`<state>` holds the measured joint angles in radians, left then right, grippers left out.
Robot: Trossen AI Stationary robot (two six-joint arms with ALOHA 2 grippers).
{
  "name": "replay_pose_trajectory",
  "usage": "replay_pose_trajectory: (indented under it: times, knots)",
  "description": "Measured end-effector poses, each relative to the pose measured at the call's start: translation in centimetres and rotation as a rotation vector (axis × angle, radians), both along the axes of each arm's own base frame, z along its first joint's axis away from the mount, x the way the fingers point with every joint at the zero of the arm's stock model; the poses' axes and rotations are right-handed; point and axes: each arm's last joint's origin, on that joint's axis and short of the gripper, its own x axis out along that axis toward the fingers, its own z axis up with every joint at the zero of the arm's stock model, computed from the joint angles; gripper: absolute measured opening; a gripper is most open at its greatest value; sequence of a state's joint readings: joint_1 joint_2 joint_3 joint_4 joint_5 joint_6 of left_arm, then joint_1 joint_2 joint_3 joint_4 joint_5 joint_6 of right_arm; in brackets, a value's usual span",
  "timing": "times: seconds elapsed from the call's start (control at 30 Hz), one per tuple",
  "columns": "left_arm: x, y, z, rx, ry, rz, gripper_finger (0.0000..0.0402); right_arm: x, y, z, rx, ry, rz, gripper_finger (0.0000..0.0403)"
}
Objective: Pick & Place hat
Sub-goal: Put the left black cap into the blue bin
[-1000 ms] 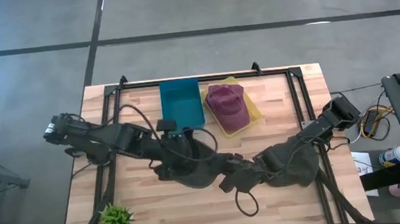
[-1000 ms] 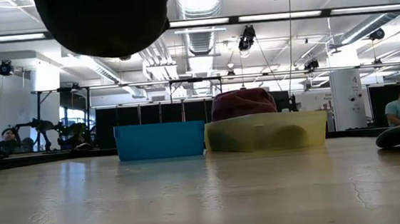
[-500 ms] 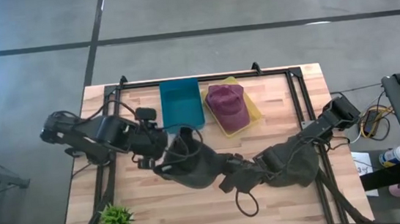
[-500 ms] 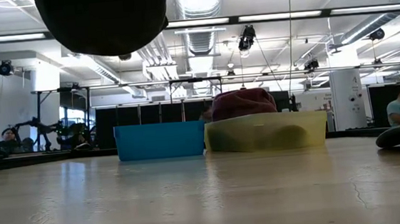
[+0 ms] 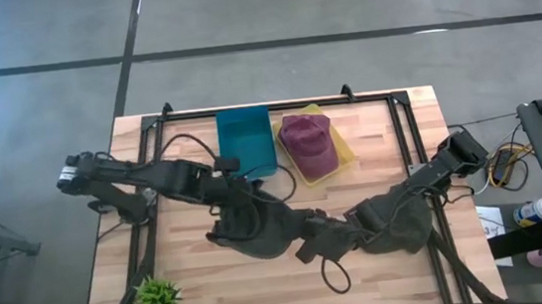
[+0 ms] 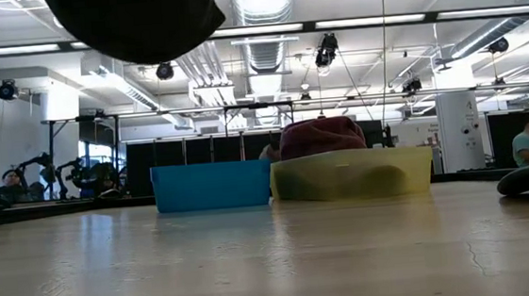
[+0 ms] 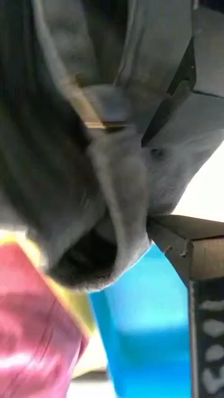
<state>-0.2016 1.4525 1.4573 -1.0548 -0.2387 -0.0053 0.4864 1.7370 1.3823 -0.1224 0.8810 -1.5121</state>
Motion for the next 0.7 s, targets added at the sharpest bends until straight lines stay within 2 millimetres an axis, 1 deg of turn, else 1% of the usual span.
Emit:
replay_pose_trajectory:
  times: [0.1,0.17,0.3,0.43,0.53,0.7]
  knots:
    - [0.3,0.3,-0.5,0.09,-0.034,0.045,0.0178,0.0,0.0,0.0,0.01,-0.007,-0.003,0.0013]
    - [0.5,0.4,-0.4,0.107,-0.06,0.061,0.0178,0.0,0.0,0.0,0.013,-0.008,-0.005,0.0013]
    - [0.6,0.1,0.7,0.07,-0.104,0.075,0.0178,0.3,-0.6,0.0,0.014,-0.008,-0.021,0.0013]
    - [0.6,-0.1,1.9,0.047,-0.142,0.09,0.0178,0.7,-1.7,0.0,0.011,-0.006,-0.051,0.0013]
    - [0.5,-0.1,2.1,0.036,-0.152,0.097,0.0178,1.0,-2.5,0.0,0.003,-0.001,-0.07,0.0013]
    - [0.4,-0.2,2.1,0.026,-0.137,0.094,0.0178,1.4,-3.6,-0.1,0.002,0.004,-0.089,0.0013]
